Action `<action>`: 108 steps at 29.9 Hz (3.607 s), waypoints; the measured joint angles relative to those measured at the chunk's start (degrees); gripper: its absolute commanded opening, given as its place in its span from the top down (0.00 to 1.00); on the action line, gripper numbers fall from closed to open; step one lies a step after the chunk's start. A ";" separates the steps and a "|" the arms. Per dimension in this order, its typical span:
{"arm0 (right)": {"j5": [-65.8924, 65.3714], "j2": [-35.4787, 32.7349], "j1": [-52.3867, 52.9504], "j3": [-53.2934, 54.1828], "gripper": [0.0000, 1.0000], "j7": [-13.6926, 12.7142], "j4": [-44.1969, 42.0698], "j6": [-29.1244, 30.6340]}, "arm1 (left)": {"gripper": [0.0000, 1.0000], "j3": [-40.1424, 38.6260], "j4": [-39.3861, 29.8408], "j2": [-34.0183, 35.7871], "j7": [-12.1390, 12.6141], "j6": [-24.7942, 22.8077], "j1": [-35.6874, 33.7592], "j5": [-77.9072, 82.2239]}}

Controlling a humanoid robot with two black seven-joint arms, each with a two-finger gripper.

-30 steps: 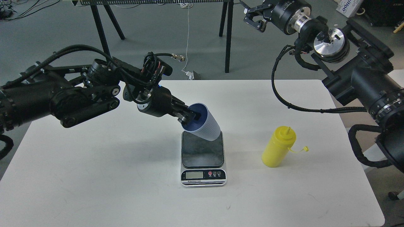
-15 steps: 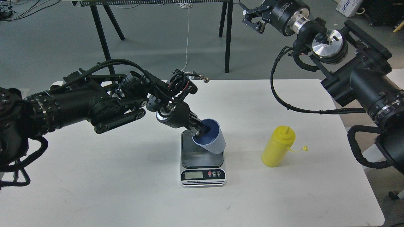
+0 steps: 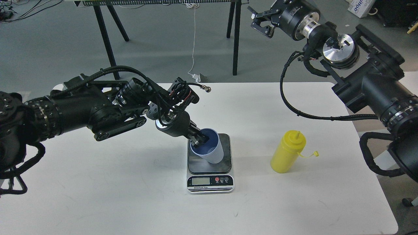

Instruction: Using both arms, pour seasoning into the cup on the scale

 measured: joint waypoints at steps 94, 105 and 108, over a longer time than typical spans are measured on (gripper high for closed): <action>27.87 -21.79 -73.48 10.55 0.00 -10.80 35.26 9.98 | 0.01 -21.36 10.58 10.92 0.00 0.00 13.04 -36.13; 25.18 -16.99 -70.00 10.43 0.00 -10.72 30.92 9.98 | 0.01 -21.41 10.48 10.96 0.00 0.00 14.04 -36.13; 24.58 -15.76 -69.15 10.38 0.00 -10.71 30.10 9.98 | 0.01 -21.44 10.48 11.18 0.00 0.00 14.06 -36.13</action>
